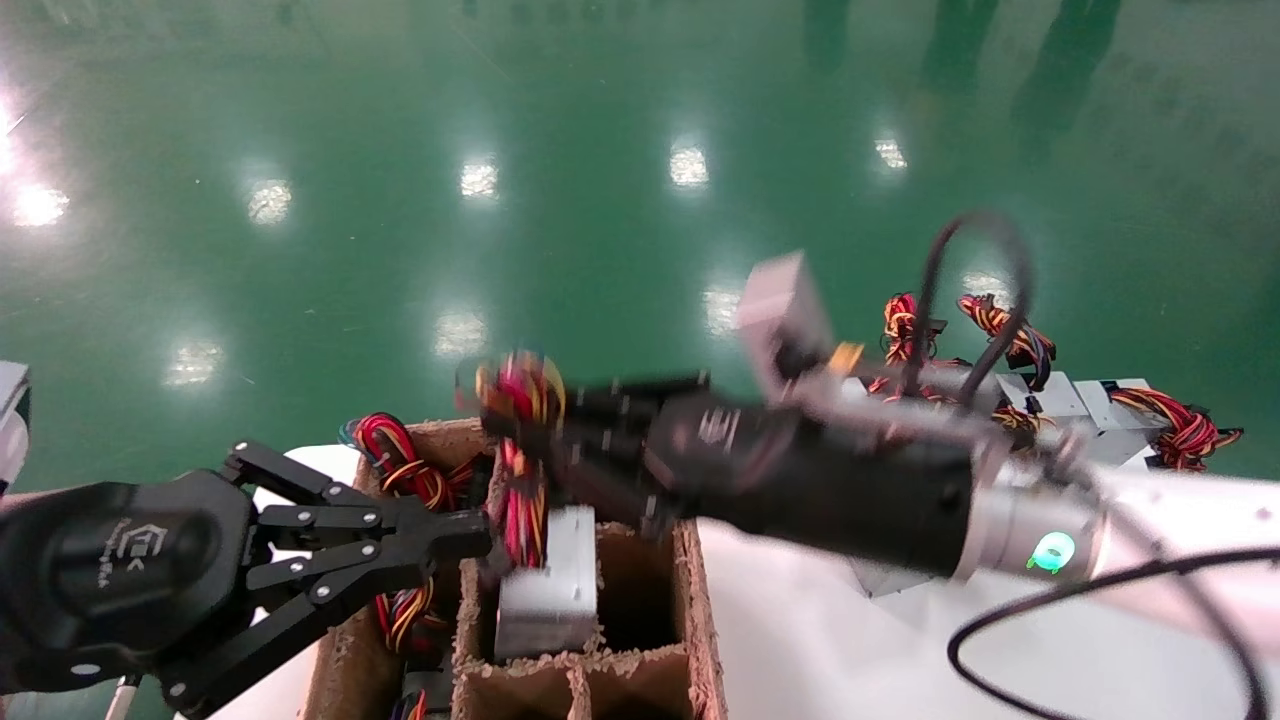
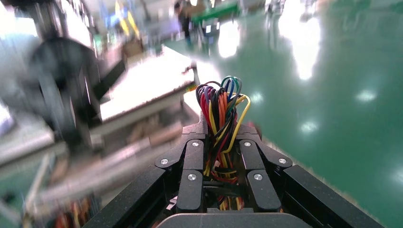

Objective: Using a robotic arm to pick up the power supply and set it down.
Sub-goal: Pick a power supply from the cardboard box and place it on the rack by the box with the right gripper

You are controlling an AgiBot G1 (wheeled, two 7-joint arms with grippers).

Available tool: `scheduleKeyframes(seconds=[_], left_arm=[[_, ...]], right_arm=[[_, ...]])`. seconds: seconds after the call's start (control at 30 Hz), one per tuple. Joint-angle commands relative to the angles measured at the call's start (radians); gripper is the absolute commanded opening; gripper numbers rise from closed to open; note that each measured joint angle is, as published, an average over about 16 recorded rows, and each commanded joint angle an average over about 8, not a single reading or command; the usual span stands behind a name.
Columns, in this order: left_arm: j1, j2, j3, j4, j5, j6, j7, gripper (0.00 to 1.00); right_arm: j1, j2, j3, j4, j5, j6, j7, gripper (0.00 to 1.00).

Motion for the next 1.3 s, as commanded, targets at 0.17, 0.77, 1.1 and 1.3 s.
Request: scheduleKeyframes(seconds=[0.17, 0.77, 1.1, 1.3], left_arm=[[0.0, 0.0, 0.0, 0.0, 0.0, 0.0, 0.0, 0.0], [0.0, 0.0, 0.0, 0.0, 0.0, 0.0, 0.0, 0.0], [0.0, 0.0, 0.0, 0.0, 0.0, 0.0, 0.0, 0.0], [0.0, 0.0, 0.0, 0.0, 0.0, 0.0, 0.0, 0.0]], right_arm=[[0.034, -0.011, 0.043, 0.001, 0.075, 0.046, 0.077, 0.0], [0.109, 0.086, 0.188, 0.015, -0.046, 0.419, 0.037, 0.0], [-0.021, 0.304, 0.234, -0.017, -0.172, 0.644, 0.123, 0.0], [-0.126, 0.447, 0.237, -0.049, -0.206, 0.716, 0.227, 0.0]])
